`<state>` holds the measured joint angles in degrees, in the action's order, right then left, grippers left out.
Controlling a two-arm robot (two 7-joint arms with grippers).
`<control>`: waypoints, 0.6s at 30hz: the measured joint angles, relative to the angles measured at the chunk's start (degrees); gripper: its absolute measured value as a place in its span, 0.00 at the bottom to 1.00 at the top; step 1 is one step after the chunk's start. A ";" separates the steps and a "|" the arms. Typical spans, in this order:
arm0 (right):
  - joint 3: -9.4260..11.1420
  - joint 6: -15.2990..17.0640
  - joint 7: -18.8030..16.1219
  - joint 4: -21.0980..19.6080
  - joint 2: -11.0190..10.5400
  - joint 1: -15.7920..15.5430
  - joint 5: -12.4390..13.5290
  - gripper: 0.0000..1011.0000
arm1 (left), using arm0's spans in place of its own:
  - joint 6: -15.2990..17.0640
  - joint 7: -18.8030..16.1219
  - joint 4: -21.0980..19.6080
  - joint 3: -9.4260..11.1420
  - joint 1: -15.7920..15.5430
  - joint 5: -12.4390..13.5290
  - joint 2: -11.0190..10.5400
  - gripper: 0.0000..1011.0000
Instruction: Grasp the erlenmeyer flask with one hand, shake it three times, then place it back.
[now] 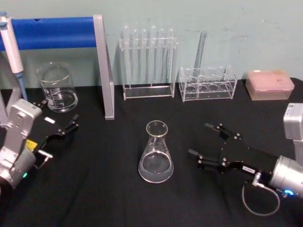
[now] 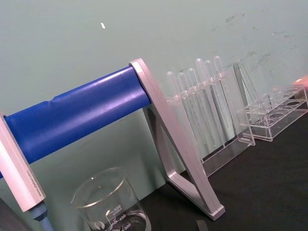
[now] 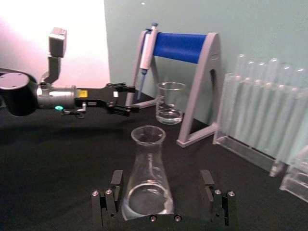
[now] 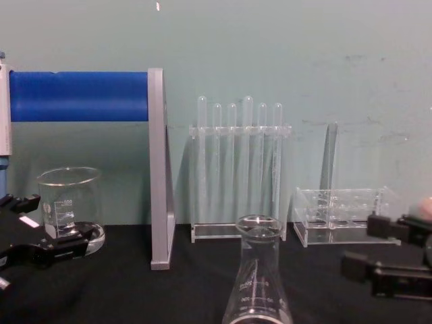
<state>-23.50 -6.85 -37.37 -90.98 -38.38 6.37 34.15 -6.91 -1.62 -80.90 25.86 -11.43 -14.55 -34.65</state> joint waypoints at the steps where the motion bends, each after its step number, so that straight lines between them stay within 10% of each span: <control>1: -0.21 0.11 -0.38 0.26 0.23 0.27 -0.04 0.99 | 0.00 0.00 0.00 0.00 0.00 0.00 0.00 0.99; 18: -5.63 1.25 -5.20 8.08 5.85 7.65 -2.18 0.99 | 0.00 0.00 0.00 0.00 0.00 0.00 0.00 0.99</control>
<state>-29.13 -5.60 -42.56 -82.91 -32.53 14.02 31.97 -6.91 -1.62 -80.90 25.86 -11.43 -14.55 -34.65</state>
